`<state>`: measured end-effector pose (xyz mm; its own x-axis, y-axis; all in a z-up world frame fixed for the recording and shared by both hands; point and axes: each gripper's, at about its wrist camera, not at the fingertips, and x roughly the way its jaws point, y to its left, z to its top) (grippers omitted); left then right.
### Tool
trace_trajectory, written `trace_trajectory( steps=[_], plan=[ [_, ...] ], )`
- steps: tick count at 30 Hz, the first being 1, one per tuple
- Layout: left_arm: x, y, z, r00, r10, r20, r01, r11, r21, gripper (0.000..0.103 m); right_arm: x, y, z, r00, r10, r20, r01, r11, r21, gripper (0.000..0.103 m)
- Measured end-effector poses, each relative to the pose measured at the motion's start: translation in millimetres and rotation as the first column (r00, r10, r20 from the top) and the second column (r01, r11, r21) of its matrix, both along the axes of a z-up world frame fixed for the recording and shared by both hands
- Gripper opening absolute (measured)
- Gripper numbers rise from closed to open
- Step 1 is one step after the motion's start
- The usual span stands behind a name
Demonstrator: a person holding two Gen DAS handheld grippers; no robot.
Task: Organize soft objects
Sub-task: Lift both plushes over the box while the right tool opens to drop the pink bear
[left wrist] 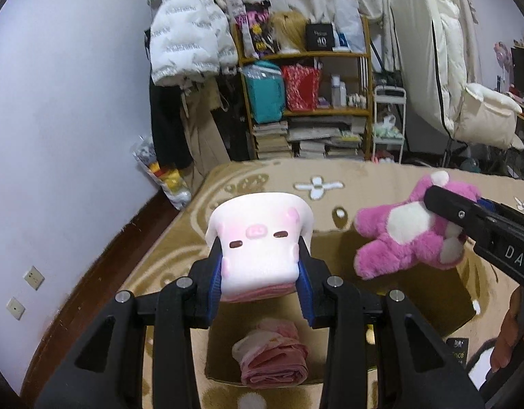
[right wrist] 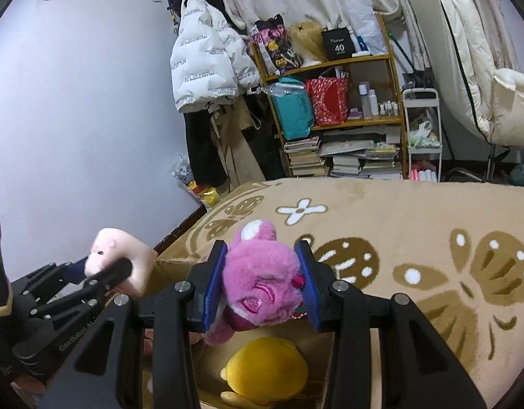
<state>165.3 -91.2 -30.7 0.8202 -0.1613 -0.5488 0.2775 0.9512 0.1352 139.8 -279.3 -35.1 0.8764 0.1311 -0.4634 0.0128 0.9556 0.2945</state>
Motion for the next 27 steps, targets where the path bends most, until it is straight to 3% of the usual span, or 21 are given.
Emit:
trace_trajectory(
  steps=[11, 27],
  plan=[
    [8, -3, -24, 0.994, -0.019, -0.107, 0.017, 1.000, -0.017, 0.040, 11, -3, -21, 0.997, 0.013, -0.074, -0.011, 0.999, 0.031, 0.044],
    [-7, -9, -29, 0.995, 0.005, -0.098, -0.003, 1.000, 0.023, 0.050, -6, -21, -28, 0.993, -0.012, -0.114, 0.028, 0.989, 0.147, 0.044]
  ],
)
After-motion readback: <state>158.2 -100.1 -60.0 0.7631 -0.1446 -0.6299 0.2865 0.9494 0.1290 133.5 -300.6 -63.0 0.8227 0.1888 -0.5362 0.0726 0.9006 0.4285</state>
